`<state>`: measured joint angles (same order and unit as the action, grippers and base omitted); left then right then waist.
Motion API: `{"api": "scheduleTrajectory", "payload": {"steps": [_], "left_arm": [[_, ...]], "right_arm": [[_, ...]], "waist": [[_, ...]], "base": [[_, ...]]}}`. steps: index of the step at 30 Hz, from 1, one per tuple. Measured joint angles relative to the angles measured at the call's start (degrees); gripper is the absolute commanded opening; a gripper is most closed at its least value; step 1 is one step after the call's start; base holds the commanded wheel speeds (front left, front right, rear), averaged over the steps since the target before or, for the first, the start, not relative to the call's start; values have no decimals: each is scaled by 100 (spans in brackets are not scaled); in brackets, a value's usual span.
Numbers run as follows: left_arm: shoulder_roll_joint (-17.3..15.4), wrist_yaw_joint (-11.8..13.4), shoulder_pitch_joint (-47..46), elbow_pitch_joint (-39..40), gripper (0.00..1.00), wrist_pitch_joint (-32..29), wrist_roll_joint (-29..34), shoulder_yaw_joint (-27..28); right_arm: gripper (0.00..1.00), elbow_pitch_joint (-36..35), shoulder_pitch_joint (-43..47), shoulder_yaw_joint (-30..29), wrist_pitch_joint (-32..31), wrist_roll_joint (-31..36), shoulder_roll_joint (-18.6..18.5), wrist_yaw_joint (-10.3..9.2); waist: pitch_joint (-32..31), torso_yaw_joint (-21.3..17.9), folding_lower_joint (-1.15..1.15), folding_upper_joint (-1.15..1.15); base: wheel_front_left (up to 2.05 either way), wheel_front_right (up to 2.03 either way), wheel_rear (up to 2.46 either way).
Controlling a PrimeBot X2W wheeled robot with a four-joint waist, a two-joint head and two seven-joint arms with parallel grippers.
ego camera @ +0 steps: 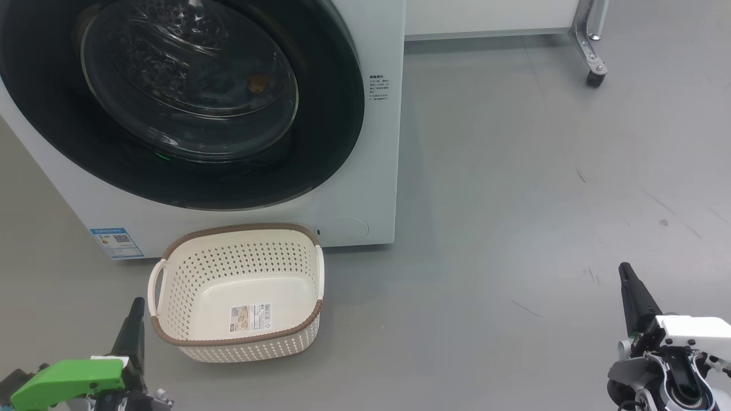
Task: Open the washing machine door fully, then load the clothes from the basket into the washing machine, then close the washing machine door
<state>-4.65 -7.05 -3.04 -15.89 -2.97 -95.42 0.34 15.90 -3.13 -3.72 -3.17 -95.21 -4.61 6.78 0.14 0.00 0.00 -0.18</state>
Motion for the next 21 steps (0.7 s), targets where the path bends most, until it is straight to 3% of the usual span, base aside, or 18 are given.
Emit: {"api": "scheduleTrajectory", "payload": {"steps": [21], "left_arm": [[2, 0, -4, -4, 0, 0, 0, 12]], "right_arm": [[0, 14, -1, -11, -1, 0, 1, 18]], "waist": [[0, 0, 0, 0]], "base": [[0, 0, 0]]}}
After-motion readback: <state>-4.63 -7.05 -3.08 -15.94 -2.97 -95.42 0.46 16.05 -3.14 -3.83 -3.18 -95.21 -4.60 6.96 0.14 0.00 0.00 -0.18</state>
